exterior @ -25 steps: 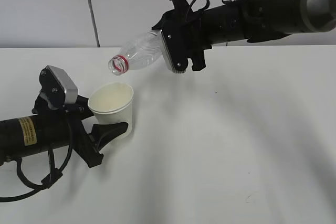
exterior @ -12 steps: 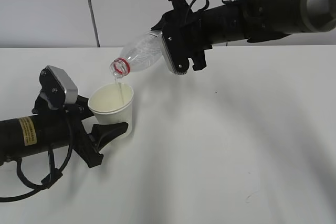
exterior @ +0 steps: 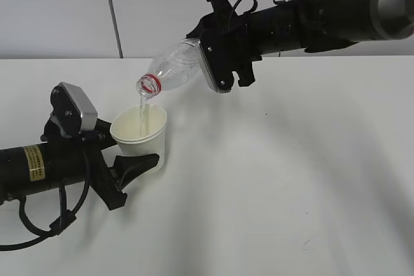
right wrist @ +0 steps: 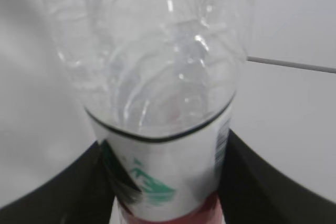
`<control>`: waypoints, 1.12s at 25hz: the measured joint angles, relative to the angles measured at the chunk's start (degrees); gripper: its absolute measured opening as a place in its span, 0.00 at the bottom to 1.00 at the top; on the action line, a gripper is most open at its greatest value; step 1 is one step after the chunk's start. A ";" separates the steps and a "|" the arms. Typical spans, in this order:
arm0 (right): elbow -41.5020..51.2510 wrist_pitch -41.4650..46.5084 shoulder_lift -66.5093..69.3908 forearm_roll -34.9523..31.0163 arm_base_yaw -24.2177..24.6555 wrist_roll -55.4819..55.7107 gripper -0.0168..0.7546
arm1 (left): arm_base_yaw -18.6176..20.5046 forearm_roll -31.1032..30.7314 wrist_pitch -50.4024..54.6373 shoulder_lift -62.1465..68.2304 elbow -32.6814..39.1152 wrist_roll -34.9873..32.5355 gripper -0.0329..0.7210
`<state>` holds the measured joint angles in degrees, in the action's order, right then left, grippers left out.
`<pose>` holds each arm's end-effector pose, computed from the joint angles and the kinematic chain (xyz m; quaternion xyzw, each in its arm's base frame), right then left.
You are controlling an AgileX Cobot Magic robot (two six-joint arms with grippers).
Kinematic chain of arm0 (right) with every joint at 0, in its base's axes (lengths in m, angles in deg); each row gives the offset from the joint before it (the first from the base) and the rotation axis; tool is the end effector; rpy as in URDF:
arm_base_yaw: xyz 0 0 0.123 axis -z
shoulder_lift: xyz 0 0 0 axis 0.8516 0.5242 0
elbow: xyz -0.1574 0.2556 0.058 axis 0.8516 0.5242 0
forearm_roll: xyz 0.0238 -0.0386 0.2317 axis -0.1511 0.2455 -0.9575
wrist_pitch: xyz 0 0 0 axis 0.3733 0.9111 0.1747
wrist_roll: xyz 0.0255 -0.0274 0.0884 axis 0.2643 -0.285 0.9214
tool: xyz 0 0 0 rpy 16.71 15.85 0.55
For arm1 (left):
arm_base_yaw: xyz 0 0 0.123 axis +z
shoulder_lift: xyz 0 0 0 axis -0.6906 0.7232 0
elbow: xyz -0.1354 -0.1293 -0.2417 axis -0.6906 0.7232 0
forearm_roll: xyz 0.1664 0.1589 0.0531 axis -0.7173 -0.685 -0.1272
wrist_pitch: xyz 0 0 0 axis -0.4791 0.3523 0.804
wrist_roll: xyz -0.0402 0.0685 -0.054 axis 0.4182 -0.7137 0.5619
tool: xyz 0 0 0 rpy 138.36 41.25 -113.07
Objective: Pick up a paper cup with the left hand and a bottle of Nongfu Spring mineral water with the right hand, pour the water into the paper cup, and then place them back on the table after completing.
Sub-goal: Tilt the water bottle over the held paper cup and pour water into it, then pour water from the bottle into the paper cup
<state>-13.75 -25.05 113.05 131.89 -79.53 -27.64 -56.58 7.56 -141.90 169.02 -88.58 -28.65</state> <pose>0.4309 0.1980 0.2520 -0.7862 0.3192 -0.2390 0.4721 0.2760 -0.1243 0.1463 0.3840 0.7186 -0.2525 0.5219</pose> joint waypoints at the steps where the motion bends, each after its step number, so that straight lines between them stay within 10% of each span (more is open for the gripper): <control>1: 0.00 0.00 0.00 0.00 0.00 -0.43 0.54 | 0.00 0.00 0.00 0.00 0.00 0.00 0.61; 28: 0.00 0.70 0.00 0.00 0.00 -4.44 0.54 | 0.00 -2.44 0.40 0.00 0.00 0.00 0.61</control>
<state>-13.75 -24.35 113.05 131.89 -79.53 -32.08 -56.58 5.13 -141.50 169.02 -88.58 -28.65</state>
